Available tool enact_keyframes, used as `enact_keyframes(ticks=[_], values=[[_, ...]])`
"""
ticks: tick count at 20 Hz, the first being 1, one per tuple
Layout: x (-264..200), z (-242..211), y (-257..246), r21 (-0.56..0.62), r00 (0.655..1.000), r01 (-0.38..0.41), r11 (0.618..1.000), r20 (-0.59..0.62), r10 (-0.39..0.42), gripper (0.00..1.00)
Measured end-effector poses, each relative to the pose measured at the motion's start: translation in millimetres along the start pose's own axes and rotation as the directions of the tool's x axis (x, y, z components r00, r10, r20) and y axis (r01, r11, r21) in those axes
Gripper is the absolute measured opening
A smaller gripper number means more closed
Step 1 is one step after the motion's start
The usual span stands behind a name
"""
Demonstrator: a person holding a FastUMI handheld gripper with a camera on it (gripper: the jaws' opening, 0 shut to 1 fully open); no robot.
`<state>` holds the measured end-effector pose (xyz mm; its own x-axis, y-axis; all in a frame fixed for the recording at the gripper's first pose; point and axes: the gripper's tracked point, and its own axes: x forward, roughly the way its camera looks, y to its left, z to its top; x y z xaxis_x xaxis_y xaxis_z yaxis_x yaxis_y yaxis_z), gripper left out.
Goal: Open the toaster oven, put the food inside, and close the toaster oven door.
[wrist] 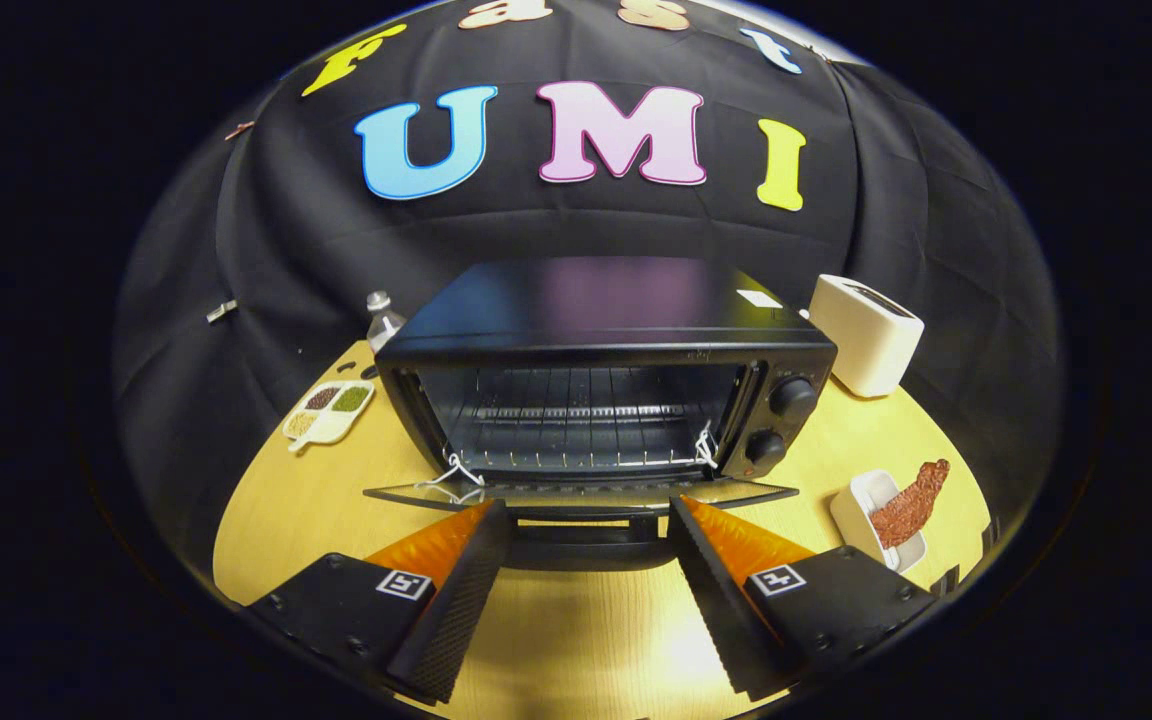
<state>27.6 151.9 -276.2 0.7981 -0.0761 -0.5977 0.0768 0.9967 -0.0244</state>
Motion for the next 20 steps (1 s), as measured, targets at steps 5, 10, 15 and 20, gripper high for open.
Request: enact_keyframes(ticks=[5, 10, 15, 20], values=[[-5, -26, 0, -0.022, 0.998, 0.000, 1.000, -0.059, -0.001, 0.99], [-10, -58, 6, -0.041, 0.990, -0.029, 0.999, -0.139, 0.023, 1.00], [-15, -79, 8, -0.067, 0.982, -0.055, 0.996, -0.186, 0.042, 0.98], [-14, -82, 2, -0.046, 0.979, -0.059, 0.997, -0.198, 0.049, 0.96]])
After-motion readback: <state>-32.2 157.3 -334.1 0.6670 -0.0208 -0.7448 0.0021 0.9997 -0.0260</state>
